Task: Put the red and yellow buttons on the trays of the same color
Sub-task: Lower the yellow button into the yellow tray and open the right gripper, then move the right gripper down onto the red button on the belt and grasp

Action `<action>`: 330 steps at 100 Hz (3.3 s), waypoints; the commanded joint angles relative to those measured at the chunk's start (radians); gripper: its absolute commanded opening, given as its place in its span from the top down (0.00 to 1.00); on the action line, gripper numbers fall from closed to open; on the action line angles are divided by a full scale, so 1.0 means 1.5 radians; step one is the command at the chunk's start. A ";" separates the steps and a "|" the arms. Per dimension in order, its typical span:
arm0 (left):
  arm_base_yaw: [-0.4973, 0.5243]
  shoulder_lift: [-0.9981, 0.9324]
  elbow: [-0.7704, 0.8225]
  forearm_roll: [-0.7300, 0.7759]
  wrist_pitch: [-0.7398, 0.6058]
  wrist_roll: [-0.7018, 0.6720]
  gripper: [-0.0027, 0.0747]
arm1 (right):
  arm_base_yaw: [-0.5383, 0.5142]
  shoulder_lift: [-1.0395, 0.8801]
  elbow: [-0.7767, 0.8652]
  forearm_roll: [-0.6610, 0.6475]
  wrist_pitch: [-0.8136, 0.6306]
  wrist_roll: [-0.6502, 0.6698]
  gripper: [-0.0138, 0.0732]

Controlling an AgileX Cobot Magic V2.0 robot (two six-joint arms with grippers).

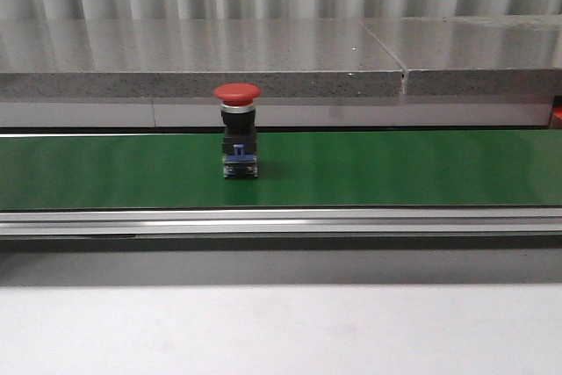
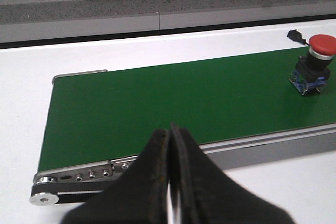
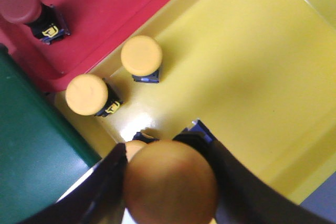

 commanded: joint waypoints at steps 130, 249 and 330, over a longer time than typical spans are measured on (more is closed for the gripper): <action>-0.005 0.004 -0.018 -0.002 -0.047 -0.001 0.99 | -0.018 0.187 0.094 0.035 -0.268 0.003 0.29; -0.005 0.004 -0.018 -0.002 -0.047 -0.001 0.99 | 0.230 -0.066 0.026 0.030 -0.104 -0.016 0.27; -0.005 0.004 -0.018 -0.002 -0.047 -0.001 0.99 | 0.525 0.021 -0.081 0.080 -0.003 -0.114 0.27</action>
